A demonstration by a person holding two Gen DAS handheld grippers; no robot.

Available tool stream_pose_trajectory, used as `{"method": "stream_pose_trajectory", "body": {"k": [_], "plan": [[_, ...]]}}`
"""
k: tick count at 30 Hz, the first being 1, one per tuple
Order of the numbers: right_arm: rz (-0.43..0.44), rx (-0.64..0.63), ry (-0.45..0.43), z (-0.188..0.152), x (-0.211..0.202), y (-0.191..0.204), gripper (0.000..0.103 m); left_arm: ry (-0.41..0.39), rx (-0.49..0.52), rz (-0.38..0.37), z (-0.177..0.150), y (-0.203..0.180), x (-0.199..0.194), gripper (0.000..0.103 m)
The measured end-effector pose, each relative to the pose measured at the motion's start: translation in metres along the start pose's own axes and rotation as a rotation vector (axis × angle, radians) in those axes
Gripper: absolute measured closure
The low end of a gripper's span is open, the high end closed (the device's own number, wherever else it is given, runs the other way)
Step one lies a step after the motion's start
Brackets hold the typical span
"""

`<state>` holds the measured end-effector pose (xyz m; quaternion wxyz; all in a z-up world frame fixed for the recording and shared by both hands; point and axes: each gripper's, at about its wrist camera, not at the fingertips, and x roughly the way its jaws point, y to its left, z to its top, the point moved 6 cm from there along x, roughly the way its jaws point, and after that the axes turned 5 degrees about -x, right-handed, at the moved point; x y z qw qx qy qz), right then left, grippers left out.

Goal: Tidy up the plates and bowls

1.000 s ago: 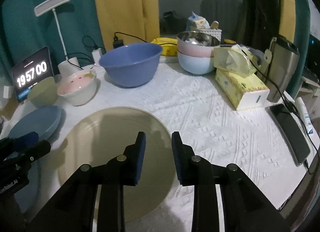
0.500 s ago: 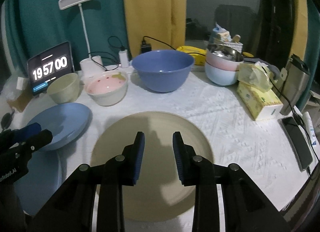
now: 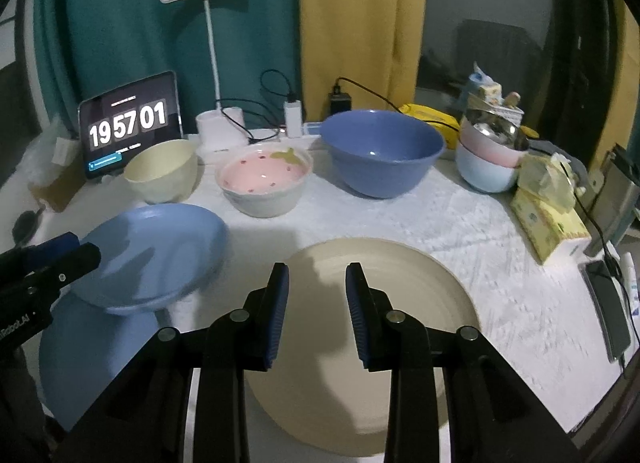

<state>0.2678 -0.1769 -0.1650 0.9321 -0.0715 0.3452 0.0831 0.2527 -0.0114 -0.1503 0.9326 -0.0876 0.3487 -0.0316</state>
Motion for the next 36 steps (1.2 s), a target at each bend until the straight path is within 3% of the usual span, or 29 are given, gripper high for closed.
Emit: {"method": "stream_pose_trajectory", "body": {"k": [16, 36], "plan": [[0.054, -0.044, 0.034, 0.015, 0.025, 0.049, 0.072, 0.017, -0.103, 0.102, 0.008, 0.086, 0.008, 0.057], [0.180, -0.004, 0.172, 0.009, 0.090, 0.082, 0.072, 0.122, -0.143, 0.124, -0.002, 0.111, 0.049, 0.057]]}}
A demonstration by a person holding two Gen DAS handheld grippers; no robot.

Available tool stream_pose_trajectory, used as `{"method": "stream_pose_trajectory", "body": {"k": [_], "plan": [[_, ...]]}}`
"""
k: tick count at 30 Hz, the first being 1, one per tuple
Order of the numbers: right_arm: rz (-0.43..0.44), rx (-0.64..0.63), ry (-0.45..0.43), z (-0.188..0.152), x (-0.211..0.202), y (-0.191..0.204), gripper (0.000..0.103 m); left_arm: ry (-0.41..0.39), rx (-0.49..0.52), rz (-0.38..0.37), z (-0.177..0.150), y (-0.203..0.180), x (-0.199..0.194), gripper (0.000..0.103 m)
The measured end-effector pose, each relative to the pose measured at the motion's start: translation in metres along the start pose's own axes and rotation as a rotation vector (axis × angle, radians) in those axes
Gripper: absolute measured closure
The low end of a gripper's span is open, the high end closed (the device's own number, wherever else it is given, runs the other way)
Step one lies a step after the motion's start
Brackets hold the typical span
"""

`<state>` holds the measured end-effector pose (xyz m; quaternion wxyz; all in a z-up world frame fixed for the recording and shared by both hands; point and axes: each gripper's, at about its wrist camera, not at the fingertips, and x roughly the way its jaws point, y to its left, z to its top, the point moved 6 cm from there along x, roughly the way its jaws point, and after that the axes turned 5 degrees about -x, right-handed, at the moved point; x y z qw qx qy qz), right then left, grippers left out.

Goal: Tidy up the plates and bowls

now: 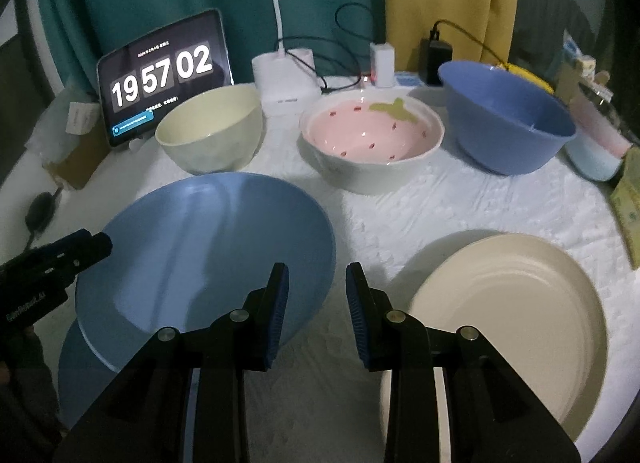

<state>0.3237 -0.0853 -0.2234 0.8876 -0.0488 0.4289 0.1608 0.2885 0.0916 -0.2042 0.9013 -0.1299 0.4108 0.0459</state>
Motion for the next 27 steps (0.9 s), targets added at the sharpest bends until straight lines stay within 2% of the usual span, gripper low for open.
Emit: {"method": "stream_pose_trajectory", "body": {"k": [10, 12, 16, 27], "plan": [[0.018, 0.012, 0.033, -0.002, 0.013, 0.002, 0.072, 0.025, 0.010, -0.010, -0.001, -0.002, 0.014, 0.058], [0.006, 0.000, 0.031, -0.002, 0.014, 0.004, 0.075, 0.023, 0.017, -0.017, -0.002, -0.003, 0.014, 0.058], [-0.003, -0.011, 0.026, -0.003, 0.012, 0.005, 0.077, 0.026, 0.051, -0.031, -0.004, -0.012, 0.014, 0.067], [-0.025, -0.029, -0.010, -0.005, -0.009, 0.004, 0.078, 0.003, 0.069, -0.028, -0.012, -0.016, -0.001, 0.071]]}}
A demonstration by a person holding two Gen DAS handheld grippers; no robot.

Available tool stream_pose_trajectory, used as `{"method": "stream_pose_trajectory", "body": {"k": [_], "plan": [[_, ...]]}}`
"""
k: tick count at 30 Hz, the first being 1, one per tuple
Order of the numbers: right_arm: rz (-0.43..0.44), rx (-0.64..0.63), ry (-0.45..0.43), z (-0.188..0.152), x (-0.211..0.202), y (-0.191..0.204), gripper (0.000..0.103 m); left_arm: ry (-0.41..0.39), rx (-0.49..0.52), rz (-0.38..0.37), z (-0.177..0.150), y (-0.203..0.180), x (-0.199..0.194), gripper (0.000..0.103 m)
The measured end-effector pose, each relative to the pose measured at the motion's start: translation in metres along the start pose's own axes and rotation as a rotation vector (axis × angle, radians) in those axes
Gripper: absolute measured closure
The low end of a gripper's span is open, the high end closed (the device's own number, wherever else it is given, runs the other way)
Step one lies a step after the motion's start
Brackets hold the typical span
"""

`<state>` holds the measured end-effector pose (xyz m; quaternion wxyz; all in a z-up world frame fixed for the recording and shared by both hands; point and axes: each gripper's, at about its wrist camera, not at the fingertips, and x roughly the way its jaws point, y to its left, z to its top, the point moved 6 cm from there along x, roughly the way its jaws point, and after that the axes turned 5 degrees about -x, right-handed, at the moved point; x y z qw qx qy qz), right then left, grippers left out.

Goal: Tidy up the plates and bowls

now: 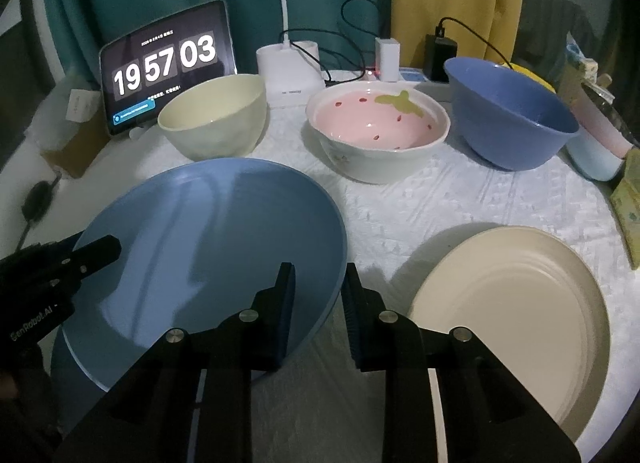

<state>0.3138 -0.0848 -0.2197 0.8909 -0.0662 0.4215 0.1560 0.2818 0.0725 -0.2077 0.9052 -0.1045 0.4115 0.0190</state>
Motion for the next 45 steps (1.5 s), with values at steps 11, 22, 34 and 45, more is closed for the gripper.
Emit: {"method": "stream_pose_trajectory", "body": {"k": [11, 22, 34, 45], "plan": [[-0.015, 0.008, -0.055, -0.007, -0.033, -0.011, 0.078, -0.052, 0.032, -0.013, -0.003, -0.019, -0.027, 0.071], [-0.027, 0.034, -0.098, -0.019, -0.060, -0.032, 0.078, -0.071, 0.073, -0.025, -0.013, -0.050, -0.045, 0.071], [-0.045, 0.079, -0.131, -0.039, -0.084, -0.068, 0.078, -0.073, 0.134, -0.037, -0.023, -0.094, -0.053, 0.071], [-0.062, 0.130, -0.135, -0.060, -0.095, -0.113, 0.078, -0.054, 0.191, -0.050, -0.033, -0.140, -0.047, 0.070]]}}
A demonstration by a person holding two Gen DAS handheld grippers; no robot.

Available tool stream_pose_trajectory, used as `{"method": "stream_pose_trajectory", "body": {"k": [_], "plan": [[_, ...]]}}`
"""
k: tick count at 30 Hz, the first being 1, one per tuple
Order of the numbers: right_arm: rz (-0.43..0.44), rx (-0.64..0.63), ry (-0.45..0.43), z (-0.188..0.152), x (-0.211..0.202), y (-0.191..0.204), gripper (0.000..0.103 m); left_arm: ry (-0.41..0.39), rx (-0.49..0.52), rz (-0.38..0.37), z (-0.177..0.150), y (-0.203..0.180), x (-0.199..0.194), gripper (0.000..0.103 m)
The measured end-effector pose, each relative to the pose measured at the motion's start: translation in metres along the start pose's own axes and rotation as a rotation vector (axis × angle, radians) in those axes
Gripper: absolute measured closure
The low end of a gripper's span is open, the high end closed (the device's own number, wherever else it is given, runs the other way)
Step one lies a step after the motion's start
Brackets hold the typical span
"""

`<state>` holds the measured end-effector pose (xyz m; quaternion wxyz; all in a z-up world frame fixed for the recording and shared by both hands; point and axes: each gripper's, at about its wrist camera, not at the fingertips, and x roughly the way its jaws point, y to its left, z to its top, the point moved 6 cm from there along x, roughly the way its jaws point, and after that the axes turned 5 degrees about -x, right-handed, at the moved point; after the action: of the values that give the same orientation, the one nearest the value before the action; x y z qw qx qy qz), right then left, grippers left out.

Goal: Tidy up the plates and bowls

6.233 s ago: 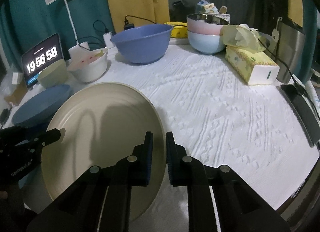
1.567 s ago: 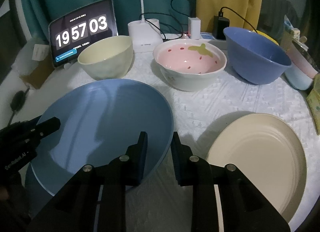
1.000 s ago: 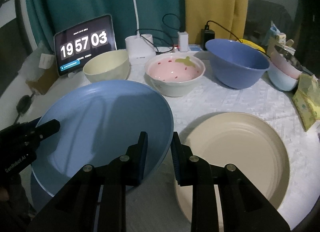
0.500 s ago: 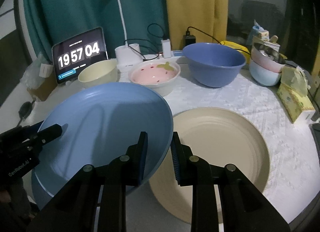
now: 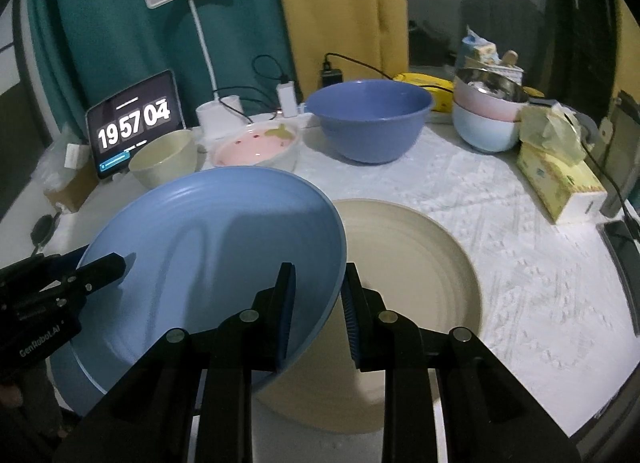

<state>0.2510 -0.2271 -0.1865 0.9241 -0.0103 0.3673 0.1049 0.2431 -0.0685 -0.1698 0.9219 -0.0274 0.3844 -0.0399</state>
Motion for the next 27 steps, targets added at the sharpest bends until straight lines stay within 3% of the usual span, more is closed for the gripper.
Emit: {"method": "stream_pose_trajectory", "body": {"k": [17, 27], "plan": [[-0.070, 0.071, 0.001, -0.013, 0.003, -0.073, 0.078, 0.068, 0.072, -0.077, -0.006, -0.068, 0.038, 0.070], [-0.094, 0.089, 0.026, -0.024, 0.015, -0.090, 0.078, 0.113, 0.112, -0.070, -0.018, -0.088, 0.056, 0.070]]}}
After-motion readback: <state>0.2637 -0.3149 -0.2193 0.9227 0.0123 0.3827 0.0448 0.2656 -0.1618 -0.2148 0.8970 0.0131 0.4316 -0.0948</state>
